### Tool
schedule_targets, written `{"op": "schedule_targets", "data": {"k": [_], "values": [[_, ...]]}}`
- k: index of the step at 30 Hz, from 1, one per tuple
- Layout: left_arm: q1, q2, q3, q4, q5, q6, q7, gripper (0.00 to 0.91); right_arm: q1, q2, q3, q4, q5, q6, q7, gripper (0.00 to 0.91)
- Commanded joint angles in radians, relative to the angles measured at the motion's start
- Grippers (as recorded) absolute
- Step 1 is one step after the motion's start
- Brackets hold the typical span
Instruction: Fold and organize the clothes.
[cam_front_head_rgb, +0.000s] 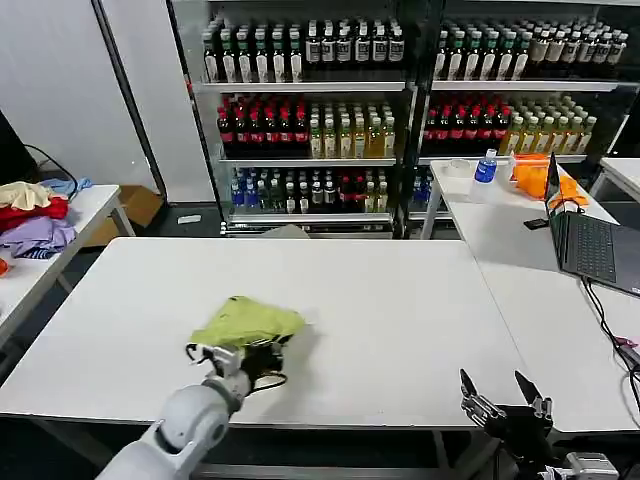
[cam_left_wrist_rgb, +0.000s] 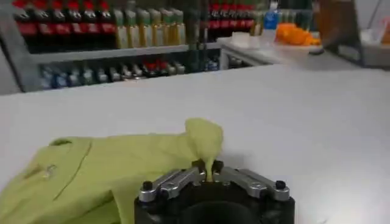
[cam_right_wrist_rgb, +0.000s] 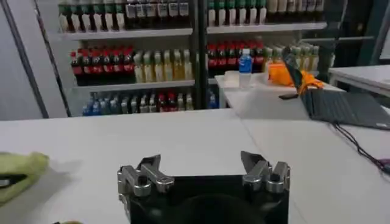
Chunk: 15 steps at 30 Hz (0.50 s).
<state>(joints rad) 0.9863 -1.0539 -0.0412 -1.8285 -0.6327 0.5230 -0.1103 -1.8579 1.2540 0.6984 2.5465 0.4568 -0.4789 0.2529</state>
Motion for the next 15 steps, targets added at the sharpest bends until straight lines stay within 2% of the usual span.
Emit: {"op": "schedule_targets", "data": {"k": [1,7,8,10,15], "values": [[-0.209,-0.242,0.137,0.115,-0.260,0.010,-0.108,0.020,-0.005,0.010,-0.003,0.002,-0.021,0.006,-0.001,0.907],[-0.310,-0.343,0.149,0.265,-0.267,-0.036,-0.119,0.020,0.002,0.009,-0.005,-0.009,-0.037,0.018,-0.006,0.907],[-0.320,-0.357,0.149,0.289,-0.258,-0.046,-0.119,0.071,0.004,0.008,-0.004,-0.016,-0.052,0.024,-0.009,0.907],[-0.329,-0.377,0.150,0.311,-0.228,-0.063,-0.123,0.907,0.008,0.008,-0.003,-0.023,-0.066,0.032,-0.012,0.907],[-0.313,-0.376,0.156,0.288,-0.202,-0.094,-0.114,0.907,0.023,0.005,-0.006,-0.040,-0.090,0.051,-0.016,0.907]]}}
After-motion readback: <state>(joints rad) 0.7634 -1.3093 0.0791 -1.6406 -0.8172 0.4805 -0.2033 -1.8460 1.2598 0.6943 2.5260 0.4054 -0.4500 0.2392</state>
